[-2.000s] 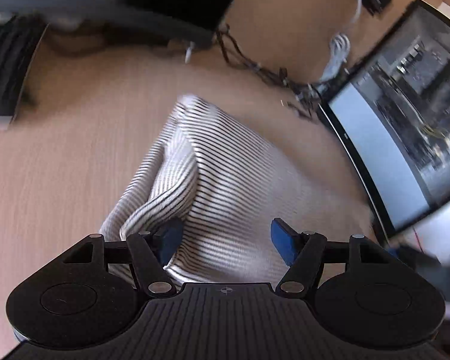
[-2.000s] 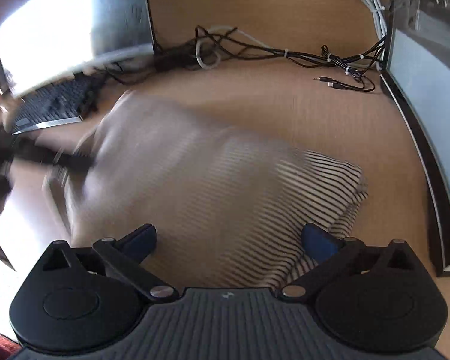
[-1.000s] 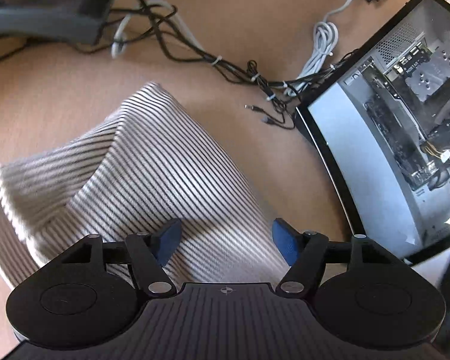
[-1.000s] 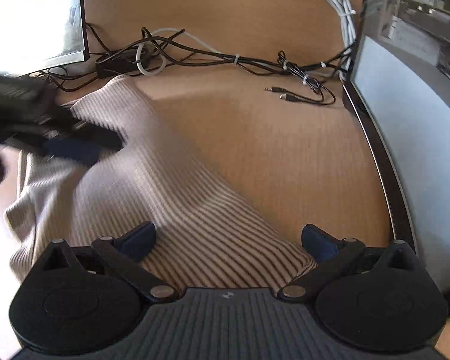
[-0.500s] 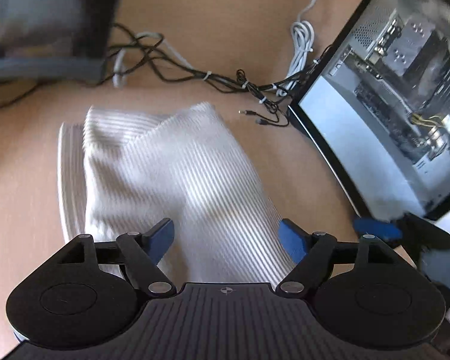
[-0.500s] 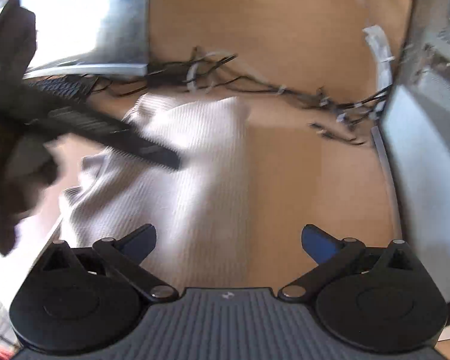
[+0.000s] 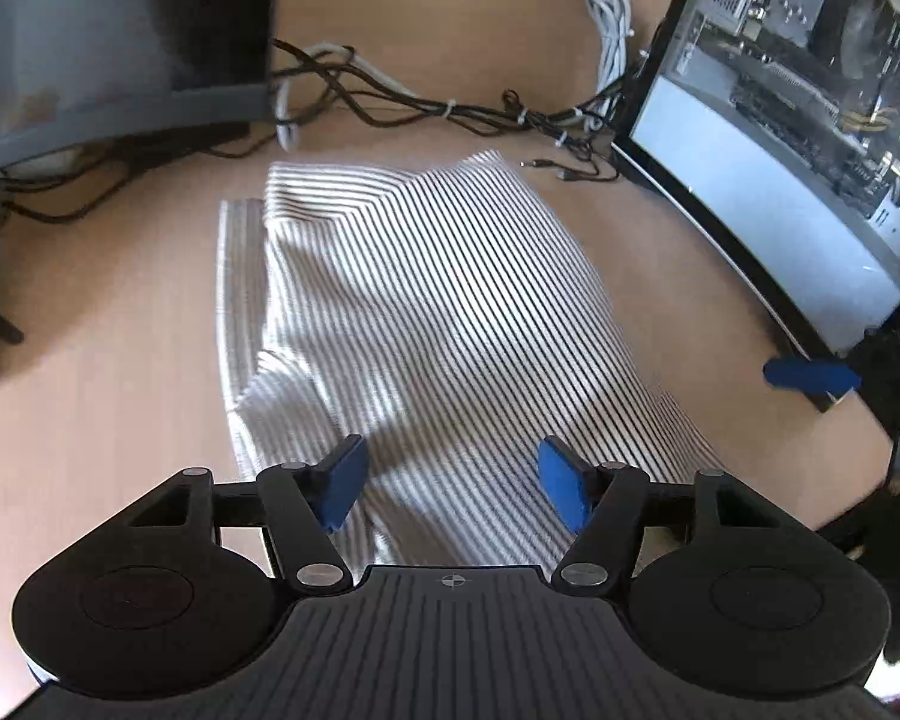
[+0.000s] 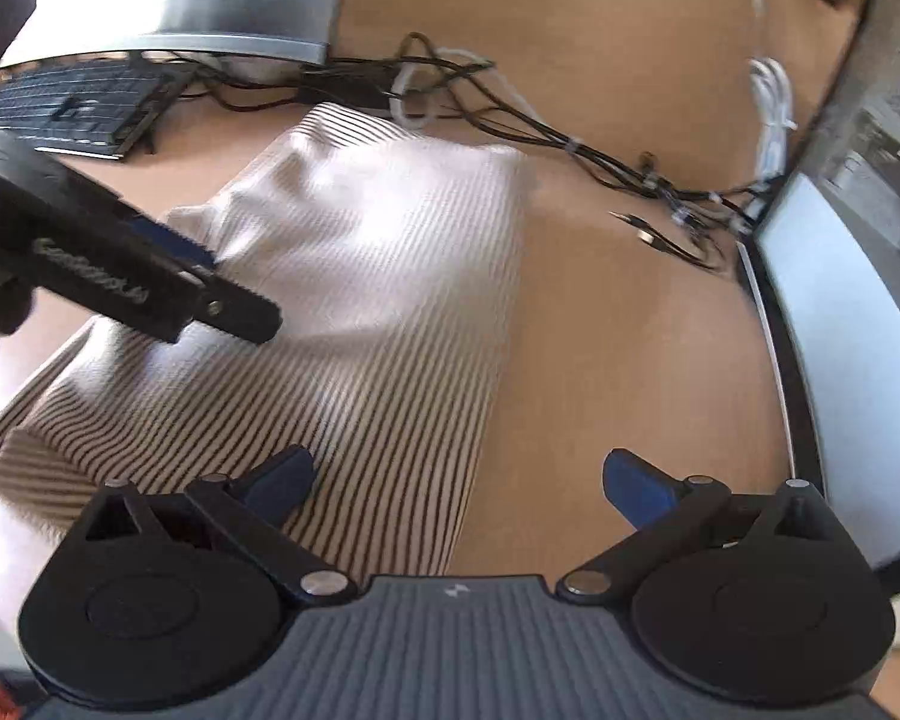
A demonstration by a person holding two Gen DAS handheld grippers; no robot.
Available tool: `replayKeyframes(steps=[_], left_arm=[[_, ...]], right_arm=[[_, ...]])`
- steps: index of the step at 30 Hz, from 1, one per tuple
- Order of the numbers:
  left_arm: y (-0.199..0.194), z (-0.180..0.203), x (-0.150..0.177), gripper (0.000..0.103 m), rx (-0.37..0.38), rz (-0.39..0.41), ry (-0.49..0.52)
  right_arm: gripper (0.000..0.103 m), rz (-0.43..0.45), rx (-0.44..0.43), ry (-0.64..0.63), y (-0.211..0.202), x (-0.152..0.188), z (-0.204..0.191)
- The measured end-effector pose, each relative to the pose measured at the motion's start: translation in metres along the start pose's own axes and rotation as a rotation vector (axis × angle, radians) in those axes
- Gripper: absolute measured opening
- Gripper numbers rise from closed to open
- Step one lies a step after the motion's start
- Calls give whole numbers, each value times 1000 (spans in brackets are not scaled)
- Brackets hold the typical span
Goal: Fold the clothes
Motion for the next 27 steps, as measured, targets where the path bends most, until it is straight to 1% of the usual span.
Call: replayKeyframes(steps=[2,4,7,9,10,12,18,21,25,27], left_arm=[[-7,-3,4,71,-10,0,17],[-11,-4,13,70,-25,-11,37],[-9,-9,25,69,-54,-28,46],[-6,-9,26,71,-61,-23,44],[-3,-7,26,71,-64,-17,51],[1,0,23,71,-64,-1,77],[24,13,11,71,-28,34,90],[30,15,8,71,-21,40,91],[30,13,10,71,-11,36,88],[29,13,10,71,-10,34,89]], right_arm=[[103,8,2,-4,-4,0,-5],[103,21,-10,48,-4,-4,4],[103,-18,-20,32,9,-3,3],[103,-57,12,-74,21,9,-9],[103,-46,21,-97,21,12,-10],[103,-14,37,-134,18,17,-11],[103,-36,129,-202,16,20,-1],[103,-75,121,-154,19,16,12],[103,-74,106,-99,14,8,17],[103,-70,86,-97,16,9,11]])
Point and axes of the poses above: each gripper's, at about its wrist camera, not at the fingertips, and y roughly the way its jaws point, z to its right, x to its underside, the point moved 3 cm from there along y, roughly the way its jaws point, and after that the axes turned 3 degrees about -y, right-handed, at the moved point
